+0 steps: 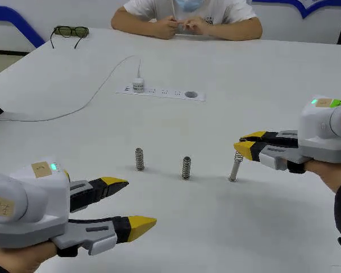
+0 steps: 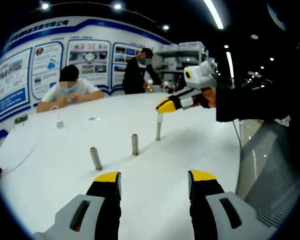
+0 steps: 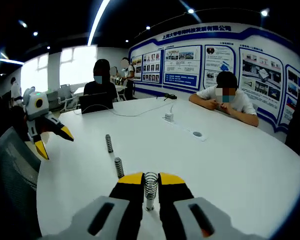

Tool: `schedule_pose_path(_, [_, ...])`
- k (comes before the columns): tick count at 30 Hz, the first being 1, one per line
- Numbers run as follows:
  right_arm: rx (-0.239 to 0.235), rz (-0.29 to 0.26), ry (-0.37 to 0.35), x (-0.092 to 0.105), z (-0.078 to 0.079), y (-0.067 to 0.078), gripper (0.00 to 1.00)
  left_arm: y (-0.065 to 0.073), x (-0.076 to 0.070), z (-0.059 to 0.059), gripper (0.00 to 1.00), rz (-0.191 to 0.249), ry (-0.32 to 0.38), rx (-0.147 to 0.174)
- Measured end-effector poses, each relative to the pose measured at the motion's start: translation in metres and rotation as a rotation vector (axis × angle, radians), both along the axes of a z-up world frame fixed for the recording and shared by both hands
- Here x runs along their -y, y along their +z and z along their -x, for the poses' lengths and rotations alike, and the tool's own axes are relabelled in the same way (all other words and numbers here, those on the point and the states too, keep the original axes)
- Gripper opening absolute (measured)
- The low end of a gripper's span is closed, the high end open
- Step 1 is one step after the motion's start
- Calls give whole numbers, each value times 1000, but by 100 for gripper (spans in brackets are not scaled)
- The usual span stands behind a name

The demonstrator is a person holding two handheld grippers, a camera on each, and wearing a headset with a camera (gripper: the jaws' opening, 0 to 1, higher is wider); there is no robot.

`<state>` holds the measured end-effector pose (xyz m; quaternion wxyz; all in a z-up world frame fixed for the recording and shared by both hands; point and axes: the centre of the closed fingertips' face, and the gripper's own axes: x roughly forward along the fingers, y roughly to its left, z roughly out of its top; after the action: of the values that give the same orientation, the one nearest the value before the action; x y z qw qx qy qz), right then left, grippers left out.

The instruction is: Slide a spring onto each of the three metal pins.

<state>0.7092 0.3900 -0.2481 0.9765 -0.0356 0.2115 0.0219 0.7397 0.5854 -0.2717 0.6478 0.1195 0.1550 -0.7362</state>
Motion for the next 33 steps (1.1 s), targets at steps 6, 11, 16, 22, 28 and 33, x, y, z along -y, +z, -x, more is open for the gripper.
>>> schedule_pose_path(6, [-4, -8, -9, 1, -1, -6, 12, -1, 0, 0, 55, -4, 0, 0])
schedule_pose_path(11, [-9, -15, -22, 4, 0, -14, 12, -1, 0, 0, 55, -5, 1, -2])
schedule_pose_path(16, [-14, -20, -27, 4, -1, -20, 12, -1, 0, -1, 55, -5, 2, -1])
schedule_pose_path(22, [-25, -19, -30, 3, -3, -29, 12, -1, 0, -1, 55, -7, 4, -1])
schedule_pose_path(28, [-34, -20, -42, 5, -2, -37, 12, -1, -1, -3, 55, -7, 7, -1])
schedule_pose_path(33, [-49, -23, -44, 7, -2, -47, 12, -2, -2, -3, 55, -11, 6, 0])
